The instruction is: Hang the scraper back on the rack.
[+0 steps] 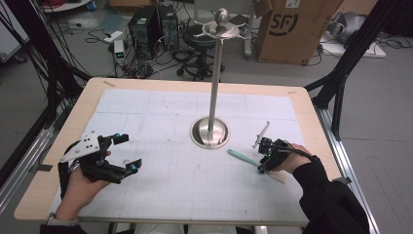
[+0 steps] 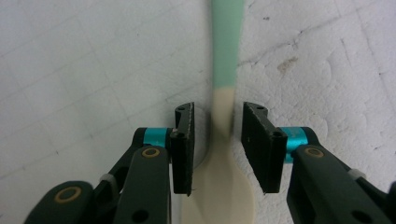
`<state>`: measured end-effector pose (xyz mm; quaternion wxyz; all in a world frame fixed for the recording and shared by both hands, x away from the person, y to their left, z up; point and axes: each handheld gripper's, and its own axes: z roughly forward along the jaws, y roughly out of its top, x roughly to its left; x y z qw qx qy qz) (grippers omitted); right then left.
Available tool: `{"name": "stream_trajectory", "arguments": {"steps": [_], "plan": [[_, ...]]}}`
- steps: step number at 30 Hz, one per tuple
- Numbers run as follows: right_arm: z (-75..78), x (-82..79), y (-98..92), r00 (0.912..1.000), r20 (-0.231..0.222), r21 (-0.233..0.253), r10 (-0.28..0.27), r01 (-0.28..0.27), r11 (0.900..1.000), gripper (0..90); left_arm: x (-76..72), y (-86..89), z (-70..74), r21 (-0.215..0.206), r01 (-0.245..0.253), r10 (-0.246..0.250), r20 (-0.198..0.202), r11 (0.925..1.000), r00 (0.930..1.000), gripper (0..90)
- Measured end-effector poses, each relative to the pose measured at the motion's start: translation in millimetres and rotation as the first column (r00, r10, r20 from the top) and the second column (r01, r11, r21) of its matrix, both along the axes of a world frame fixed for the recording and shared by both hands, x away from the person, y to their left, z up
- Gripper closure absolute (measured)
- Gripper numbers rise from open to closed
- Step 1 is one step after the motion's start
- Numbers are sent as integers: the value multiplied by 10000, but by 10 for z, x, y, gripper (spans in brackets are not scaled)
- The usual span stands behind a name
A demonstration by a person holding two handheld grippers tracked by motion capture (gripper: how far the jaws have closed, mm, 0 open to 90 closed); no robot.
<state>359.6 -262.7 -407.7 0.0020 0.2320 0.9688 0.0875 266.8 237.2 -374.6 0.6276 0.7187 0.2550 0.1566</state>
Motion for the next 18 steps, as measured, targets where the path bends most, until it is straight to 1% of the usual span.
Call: {"name": "stream_trajectory", "arguments": {"steps": [1,2,4,5,7,9,10,11,12,14,15,17,18], "plan": [[0,0,0,10000,0,0,0,0,10000,668,1,-3,-1,22,15,-15,-1,10000,10000,17],[-3,5,24,9997,155,-237,181,-178,9996,720,1,-8,-2,33,32,-32,-5,10000,10000,17],[-3,6,55,9994,167,-419,316,-309,9986,761,-1,-17,0,26,74,-74,-31,10000,10000,17],[-6,3,67,9993,173,-425,323,-315,9986,780,-3,-19,4,16,95,-95,-33,10000,9999,17],[-4,-4,79,9997,175,-466,187,-179,9988,797,-9,-19,18,6,108,-108,17,9999,9999,17],[-4,-8,82,9996,195,-502,201,-191,9986,799,-16,-5,33,-23,91,-91,63,10000,9999,17],[-1,-12,86,9996,261,-573,144,-129,9983,801,-20,4,38,-54,57,-56,68,10000,10000,17],[5,-18,108,9998,207,-729,-53,68,9973,802,-21,16,43,-74,28,-27,79,10000,10000,17],[5,-26,117,9995,319,-796,-27,52,9968,804,-22,29,46,-89,-5,5,96,10000,10000,17],[8,-39,113,9991,400,-743,-101,131,9972,805,-21,59,49,-160,-74,75,61,9998,10000,17],[15,-45,101,9989,403,-594,-228,251,9979,805,-19,79,51,-142,-118,119,66,9998,9999,17],[36,-49,63,9977,566,-324,-364,382,9987,805,-19,137,56,-270,-302,304,64,9992,9995,17],[65,-54,32,9961,658,-4,-580,581,9983,805,-19,137,56,-270,-302,304,64,9992,9995,17]]}}
